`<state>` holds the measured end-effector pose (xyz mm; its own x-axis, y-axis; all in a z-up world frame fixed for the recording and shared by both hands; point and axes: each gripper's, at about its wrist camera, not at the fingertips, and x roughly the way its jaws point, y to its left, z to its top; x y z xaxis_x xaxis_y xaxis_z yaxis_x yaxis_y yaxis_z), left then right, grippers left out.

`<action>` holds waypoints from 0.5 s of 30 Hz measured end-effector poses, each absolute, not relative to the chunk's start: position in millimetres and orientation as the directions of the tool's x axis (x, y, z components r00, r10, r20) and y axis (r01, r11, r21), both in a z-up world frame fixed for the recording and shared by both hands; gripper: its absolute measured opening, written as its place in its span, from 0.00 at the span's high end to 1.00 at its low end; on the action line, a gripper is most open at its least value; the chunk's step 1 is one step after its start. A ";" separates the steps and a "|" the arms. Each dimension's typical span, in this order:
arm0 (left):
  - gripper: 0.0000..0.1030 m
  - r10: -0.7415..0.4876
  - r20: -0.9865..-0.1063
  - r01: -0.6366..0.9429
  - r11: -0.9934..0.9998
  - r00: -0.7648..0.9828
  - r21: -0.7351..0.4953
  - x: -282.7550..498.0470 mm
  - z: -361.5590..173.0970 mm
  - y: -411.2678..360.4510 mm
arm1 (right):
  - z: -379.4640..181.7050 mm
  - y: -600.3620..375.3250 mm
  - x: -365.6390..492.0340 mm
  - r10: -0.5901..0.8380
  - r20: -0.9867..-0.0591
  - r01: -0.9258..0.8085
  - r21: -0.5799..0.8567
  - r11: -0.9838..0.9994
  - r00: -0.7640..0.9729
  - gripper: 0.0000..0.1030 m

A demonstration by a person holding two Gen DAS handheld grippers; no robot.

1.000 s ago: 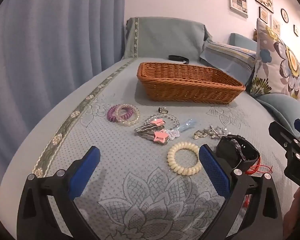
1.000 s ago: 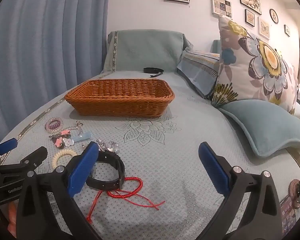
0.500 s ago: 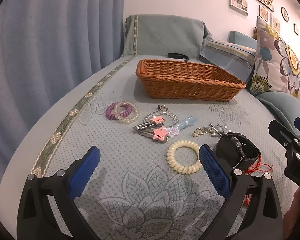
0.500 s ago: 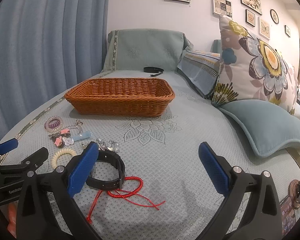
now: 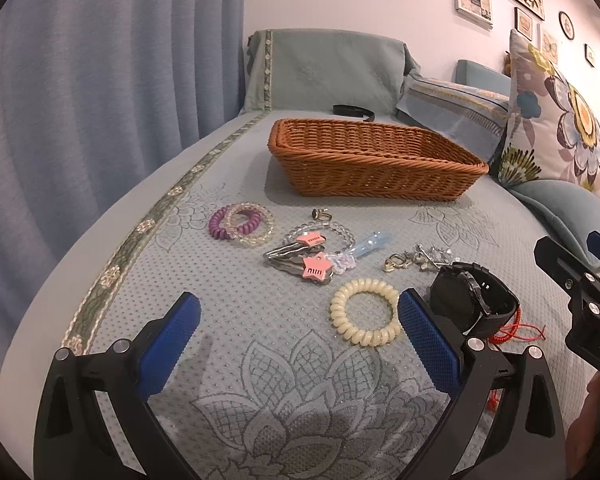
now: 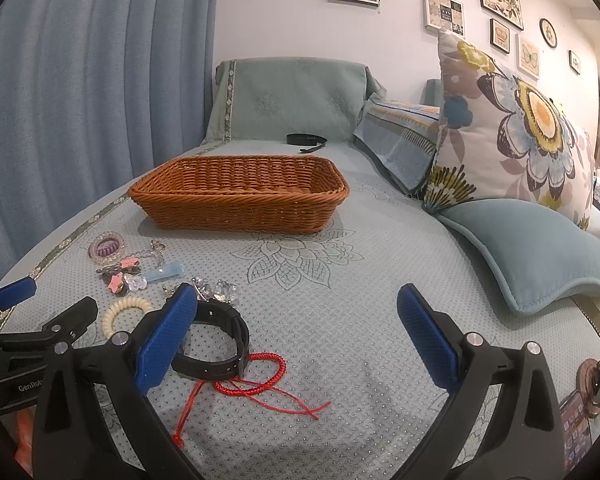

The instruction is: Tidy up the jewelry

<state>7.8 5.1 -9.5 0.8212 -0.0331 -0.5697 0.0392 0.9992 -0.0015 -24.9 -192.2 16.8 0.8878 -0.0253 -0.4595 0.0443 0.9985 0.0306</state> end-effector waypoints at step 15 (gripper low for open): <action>0.07 -0.033 -0.572 0.041 0.999 0.820 0.000 7.2 -10.2 4.4 | 16.7 -191.5 -24.8 -0.026 -0.461 0.045 0.029 0.999 0.887 0.07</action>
